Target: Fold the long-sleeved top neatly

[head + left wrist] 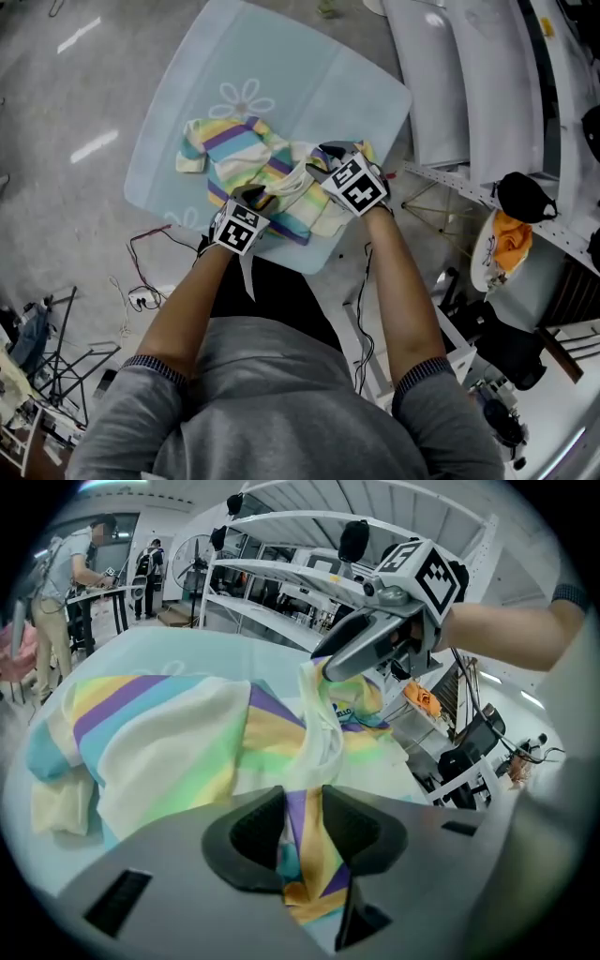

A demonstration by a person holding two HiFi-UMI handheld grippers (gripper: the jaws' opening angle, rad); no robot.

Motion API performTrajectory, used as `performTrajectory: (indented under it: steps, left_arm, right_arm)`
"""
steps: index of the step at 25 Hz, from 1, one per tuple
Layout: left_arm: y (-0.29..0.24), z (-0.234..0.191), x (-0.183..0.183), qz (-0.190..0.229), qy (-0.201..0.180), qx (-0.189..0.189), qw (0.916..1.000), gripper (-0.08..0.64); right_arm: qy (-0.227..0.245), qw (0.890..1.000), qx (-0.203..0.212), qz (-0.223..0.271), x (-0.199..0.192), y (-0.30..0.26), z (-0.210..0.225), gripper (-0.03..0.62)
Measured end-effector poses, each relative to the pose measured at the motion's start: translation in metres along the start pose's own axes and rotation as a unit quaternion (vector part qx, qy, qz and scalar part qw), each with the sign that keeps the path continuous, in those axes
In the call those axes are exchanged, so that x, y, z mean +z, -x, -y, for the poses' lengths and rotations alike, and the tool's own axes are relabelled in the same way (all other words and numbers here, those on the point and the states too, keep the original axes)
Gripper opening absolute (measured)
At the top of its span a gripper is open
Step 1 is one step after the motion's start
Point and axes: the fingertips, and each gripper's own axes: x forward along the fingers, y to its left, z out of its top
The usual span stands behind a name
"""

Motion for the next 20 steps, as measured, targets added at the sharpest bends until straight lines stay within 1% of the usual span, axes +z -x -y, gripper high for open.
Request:
performTrajectory:
  steps: [4,6,10,14,17,20]
  left_arm:
    - [0.003,-0.003,-0.002,0.005,-0.010,0.014,0.9998,0.092]
    - [0.013,-0.007,0.001,0.013,-0.018,0.026,0.9994,0.073]
    - [0.044,-0.019,0.019,0.050,-0.033,0.057,0.9966,0.058]
    - [0.087,-0.027,0.057,0.101,-0.058,0.075,0.9903,0.055]
    - [0.121,-0.029,0.095,0.141,-0.098,0.088,0.9812,0.054]
    - [0.157,-0.032,0.135,0.179,-0.146,0.100,0.9679,0.052]
  right_arm:
    - [0.007,1.000,0.010,-0.013,-0.006,-0.001,0.003,0.116]
    - [0.012,1.000,0.001,-0.010,-0.006,0.004,0.006,0.038]
    - [0.014,0.999,-0.027,0.024,0.004,0.033,0.013,0.032]
    - [0.012,0.995,-0.053,0.081,0.024,0.079,0.009,0.031]
    - [0.007,0.989,-0.079,0.127,0.042,0.116,0.002,0.031]
    - [-0.022,0.977,-0.090,0.191,0.063,0.153,-0.009,0.031]
